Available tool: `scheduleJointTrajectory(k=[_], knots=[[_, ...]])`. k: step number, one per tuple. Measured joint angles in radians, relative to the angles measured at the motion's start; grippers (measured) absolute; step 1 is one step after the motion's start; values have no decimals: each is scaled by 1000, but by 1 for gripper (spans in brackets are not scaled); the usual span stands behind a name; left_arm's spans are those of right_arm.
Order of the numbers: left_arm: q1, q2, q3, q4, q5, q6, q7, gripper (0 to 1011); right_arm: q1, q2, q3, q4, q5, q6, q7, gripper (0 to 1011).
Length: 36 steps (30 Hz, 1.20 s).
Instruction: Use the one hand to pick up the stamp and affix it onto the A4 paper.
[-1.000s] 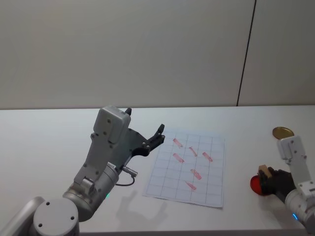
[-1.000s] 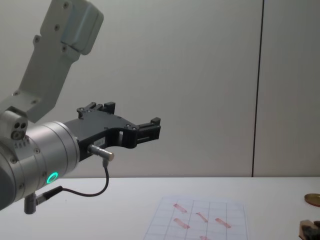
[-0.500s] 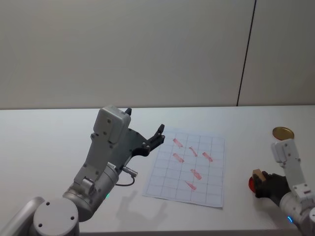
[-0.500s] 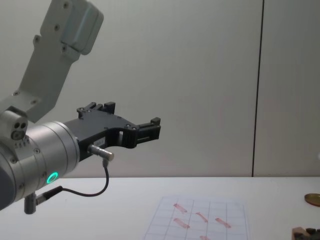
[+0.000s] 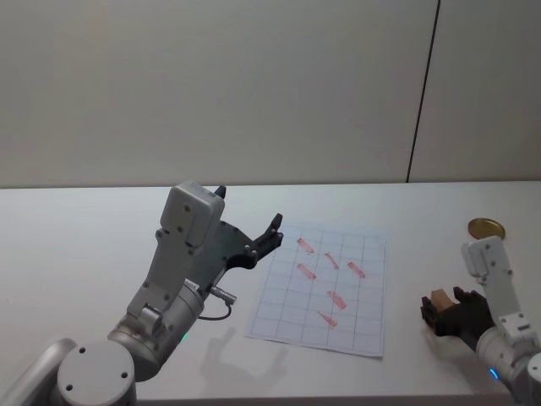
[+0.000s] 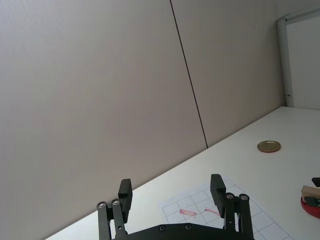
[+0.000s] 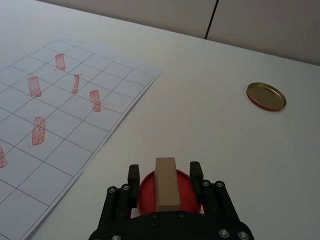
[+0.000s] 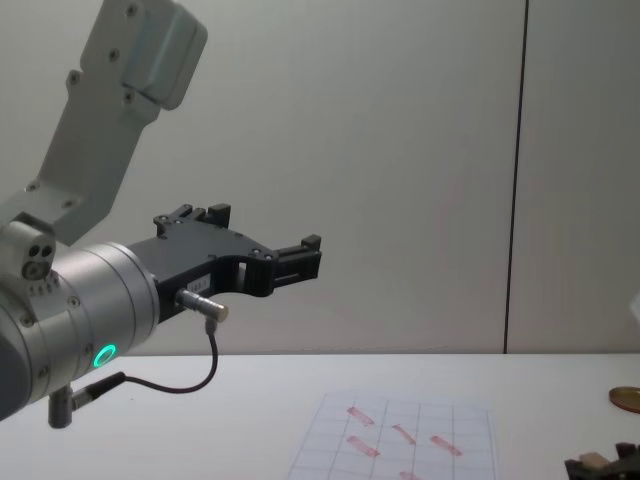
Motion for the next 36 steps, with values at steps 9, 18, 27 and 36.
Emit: scheduleJointTrajectory(k=[9,18,27,36], knots=[[0,0,0,0,0,0,0,993,-7,2,2,-24,-6,-1,-9,819],[0,0,0,0,0,0,0,993,-29,11,9,-83,-1,-3,-15,1001],[0,0,0,0,0,0,0,993,-63,23,17,-157,29,-32,-2,1001],[0,0,0,0,0,0,0,993,-111,39,25,-253,70,-83,26,1001]])
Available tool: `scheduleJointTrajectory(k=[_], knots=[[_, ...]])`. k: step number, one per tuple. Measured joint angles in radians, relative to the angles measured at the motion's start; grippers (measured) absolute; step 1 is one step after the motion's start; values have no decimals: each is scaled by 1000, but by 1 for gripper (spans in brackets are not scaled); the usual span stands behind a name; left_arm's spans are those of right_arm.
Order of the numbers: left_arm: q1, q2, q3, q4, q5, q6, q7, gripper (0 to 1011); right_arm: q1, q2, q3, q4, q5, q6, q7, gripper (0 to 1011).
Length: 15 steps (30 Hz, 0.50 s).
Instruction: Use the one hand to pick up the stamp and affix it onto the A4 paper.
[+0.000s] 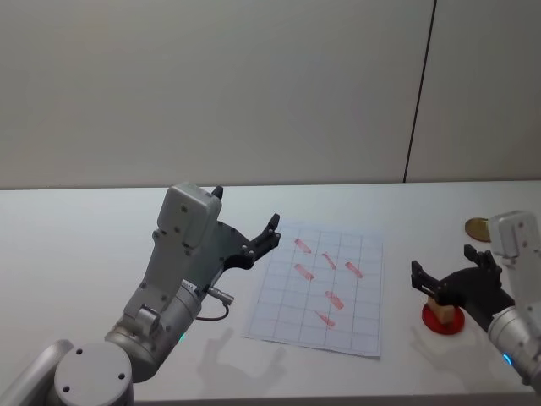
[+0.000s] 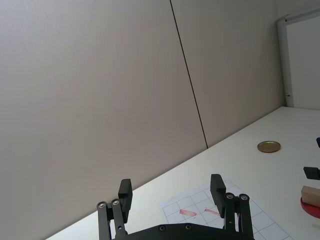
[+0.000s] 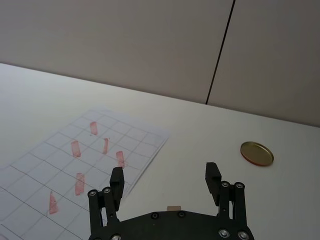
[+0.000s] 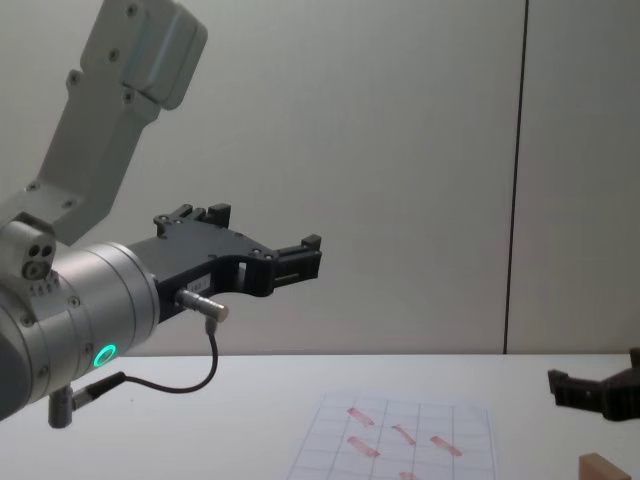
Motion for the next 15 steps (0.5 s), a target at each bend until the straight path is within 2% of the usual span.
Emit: scheduleJointTrajectory(k=[15], knots=[[0,0,0,0,0,0,0,993,-37,12,6,-73,31,-36,21,1001]])
